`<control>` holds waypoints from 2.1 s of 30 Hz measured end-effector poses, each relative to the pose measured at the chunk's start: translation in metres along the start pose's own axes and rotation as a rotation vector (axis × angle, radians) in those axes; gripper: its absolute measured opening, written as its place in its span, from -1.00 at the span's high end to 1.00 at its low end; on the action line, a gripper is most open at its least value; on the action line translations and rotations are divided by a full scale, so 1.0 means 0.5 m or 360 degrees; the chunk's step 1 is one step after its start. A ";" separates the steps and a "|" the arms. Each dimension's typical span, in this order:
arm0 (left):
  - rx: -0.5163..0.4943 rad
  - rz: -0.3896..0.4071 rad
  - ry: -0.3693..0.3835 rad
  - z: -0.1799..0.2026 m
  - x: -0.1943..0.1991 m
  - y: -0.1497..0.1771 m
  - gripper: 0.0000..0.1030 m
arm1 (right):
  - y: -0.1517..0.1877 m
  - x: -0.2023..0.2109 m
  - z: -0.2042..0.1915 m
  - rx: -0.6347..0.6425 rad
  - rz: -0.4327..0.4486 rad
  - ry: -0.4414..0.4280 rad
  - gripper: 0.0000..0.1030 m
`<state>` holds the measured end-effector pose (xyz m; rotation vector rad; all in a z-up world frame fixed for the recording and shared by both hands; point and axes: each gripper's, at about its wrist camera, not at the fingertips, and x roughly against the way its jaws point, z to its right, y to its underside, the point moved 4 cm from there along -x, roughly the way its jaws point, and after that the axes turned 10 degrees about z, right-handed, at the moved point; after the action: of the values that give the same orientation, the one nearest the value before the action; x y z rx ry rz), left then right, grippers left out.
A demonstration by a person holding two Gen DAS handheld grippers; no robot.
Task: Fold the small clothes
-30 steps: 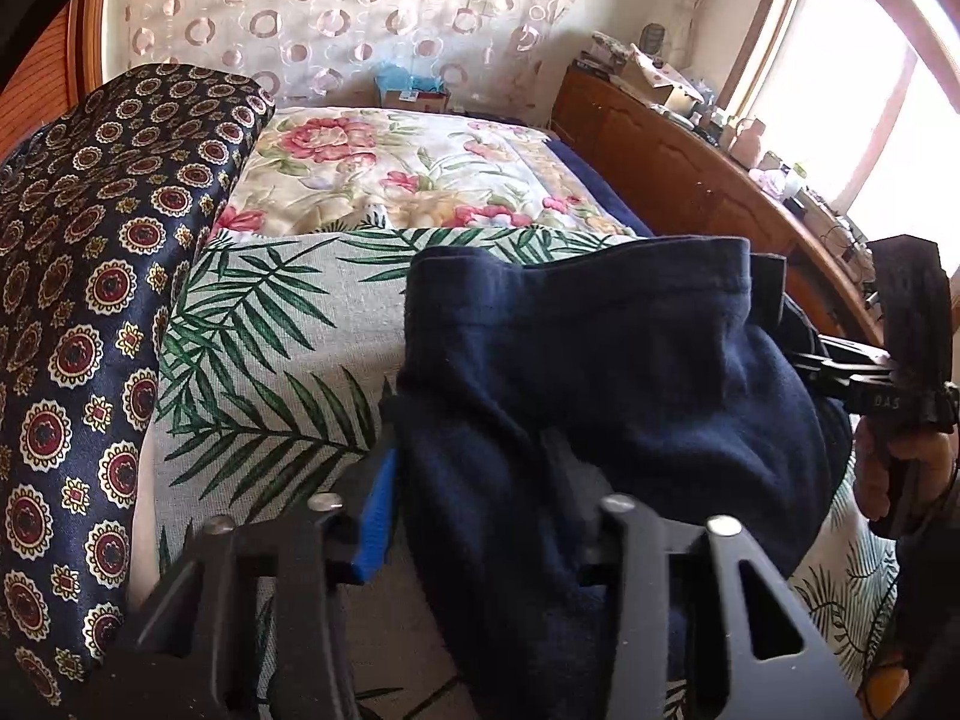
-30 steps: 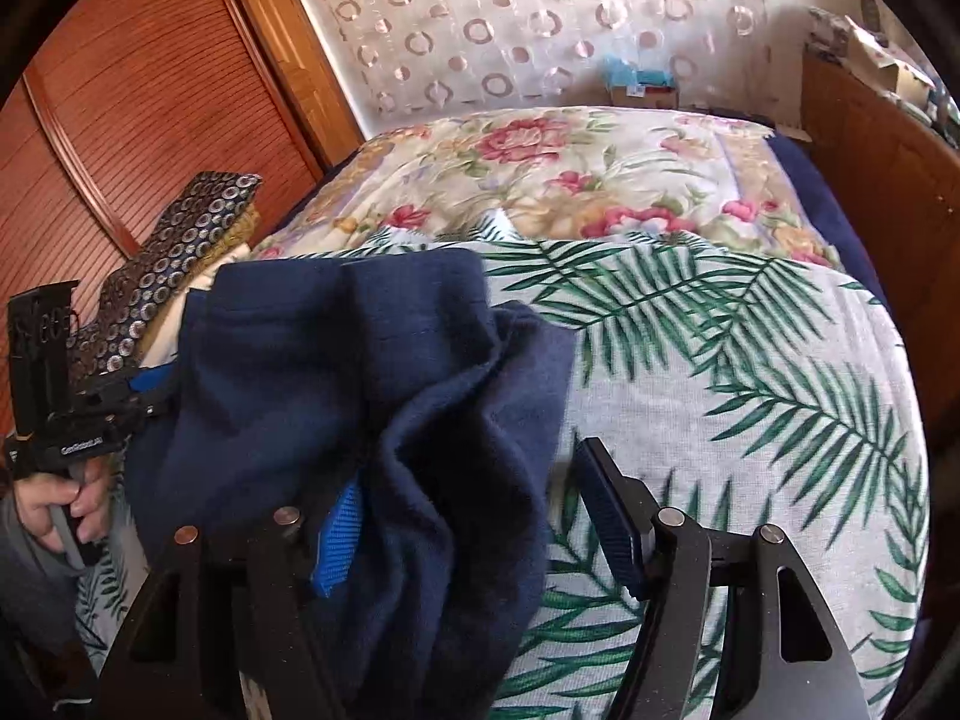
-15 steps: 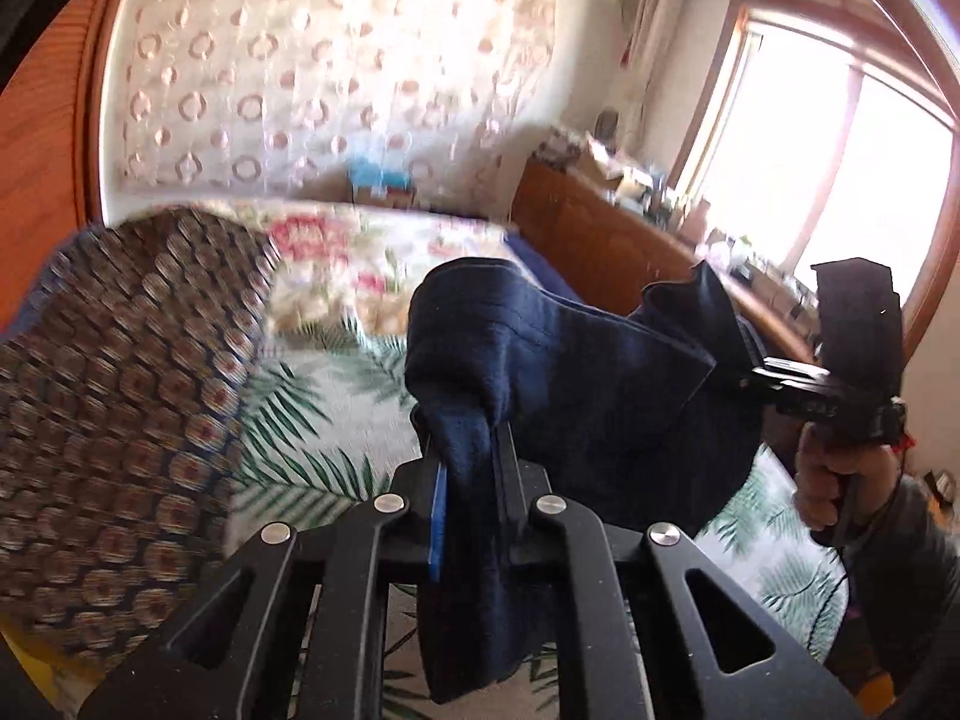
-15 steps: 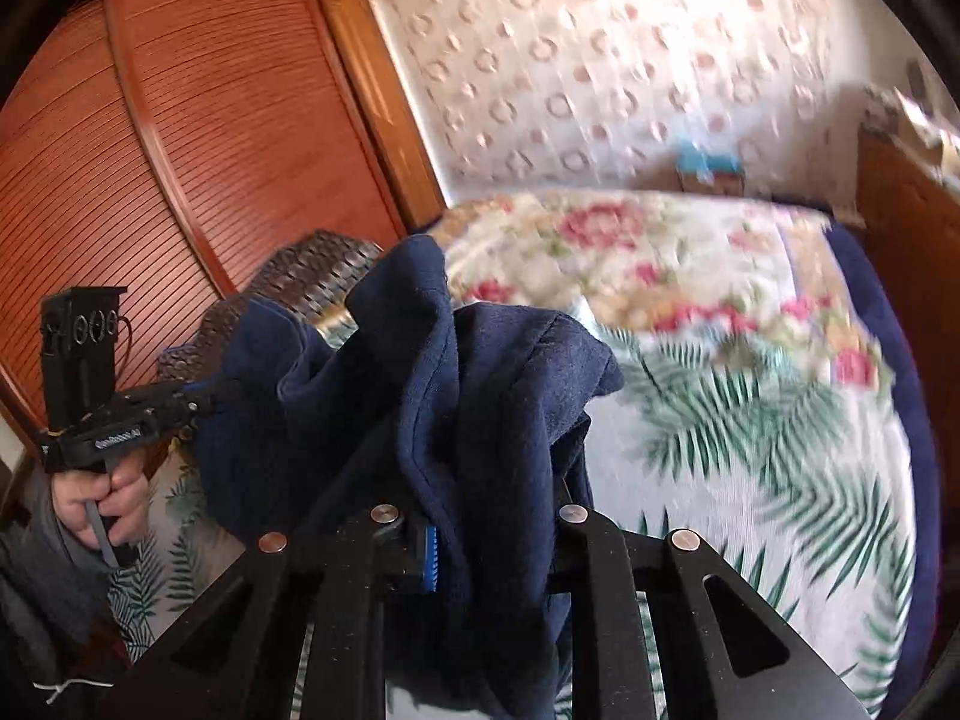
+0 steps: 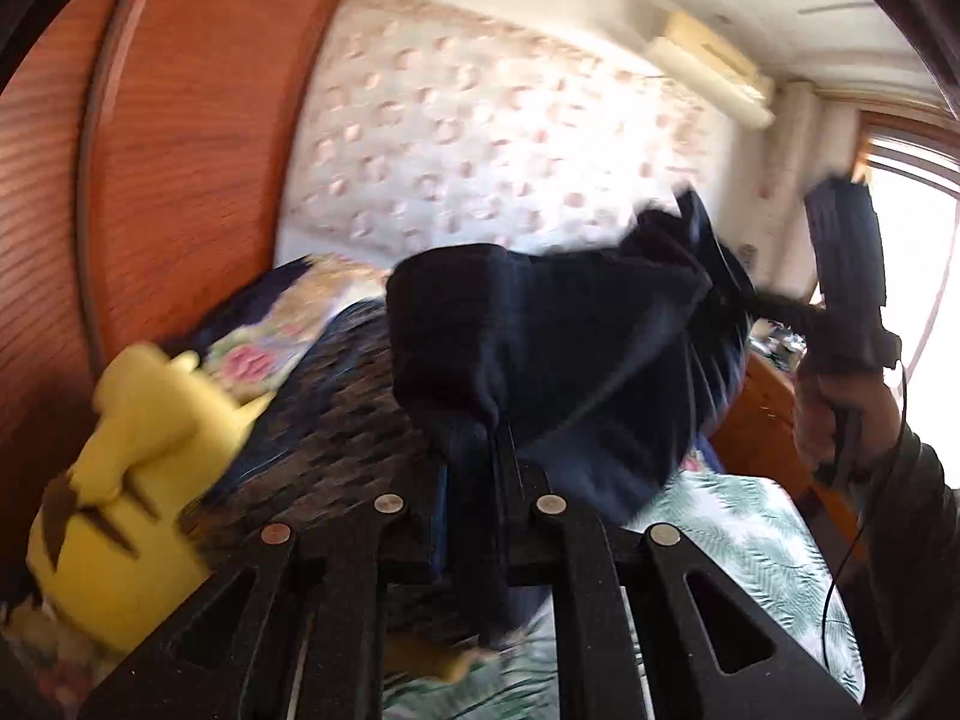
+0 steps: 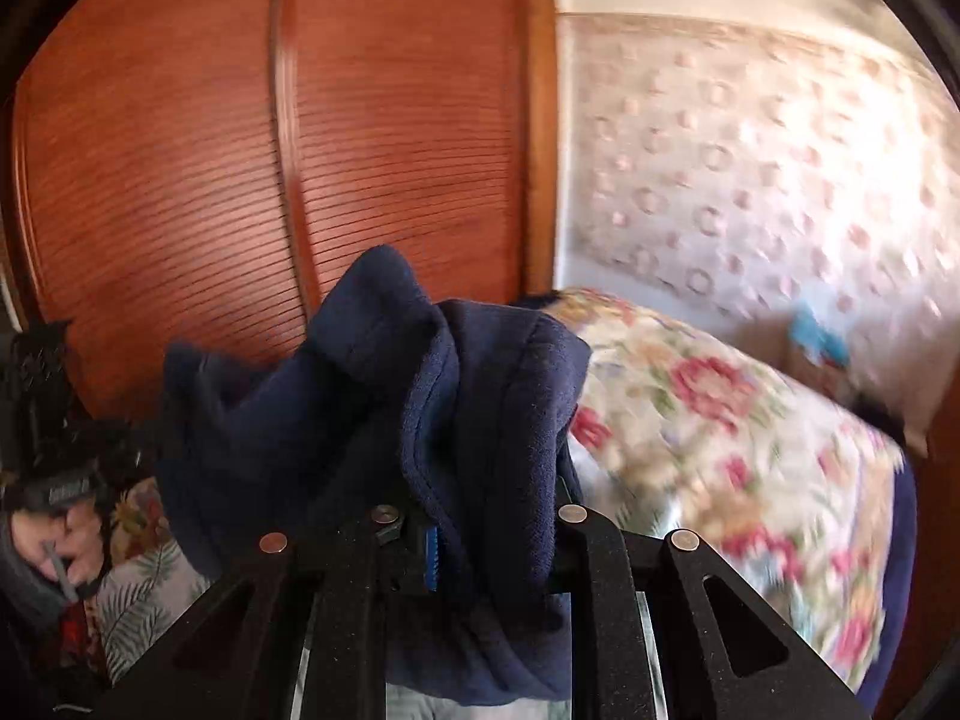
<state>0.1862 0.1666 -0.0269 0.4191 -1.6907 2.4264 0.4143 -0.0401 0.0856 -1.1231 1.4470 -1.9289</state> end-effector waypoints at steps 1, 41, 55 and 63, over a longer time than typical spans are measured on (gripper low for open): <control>0.0020 -0.0008 -0.0029 -0.017 0.001 0.010 0.75 | -0.018 -0.048 -0.018 0.0047 -0.0029 -0.0027 0.65; -0.0399 -0.0032 -0.0019 0.119 0.101 0.064 -0.57 | 0.156 0.196 -0.220 -0.0283 0.0031 0.0454 -0.10; -0.0500 0.0083 0.0087 0.252 0.179 0.048 -0.57 | 0.186 0.478 -0.388 -0.0372 0.0245 0.0808 -0.64; -0.0535 0.0132 0.0090 0.288 0.203 0.033 -0.57 | 0.189 0.566 -0.461 -0.0398 0.0319 0.0964 -0.64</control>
<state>0.1052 0.0226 0.0371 0.2349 -2.0751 2.1223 0.0580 -0.1623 0.0648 -0.4601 2.0706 -2.0762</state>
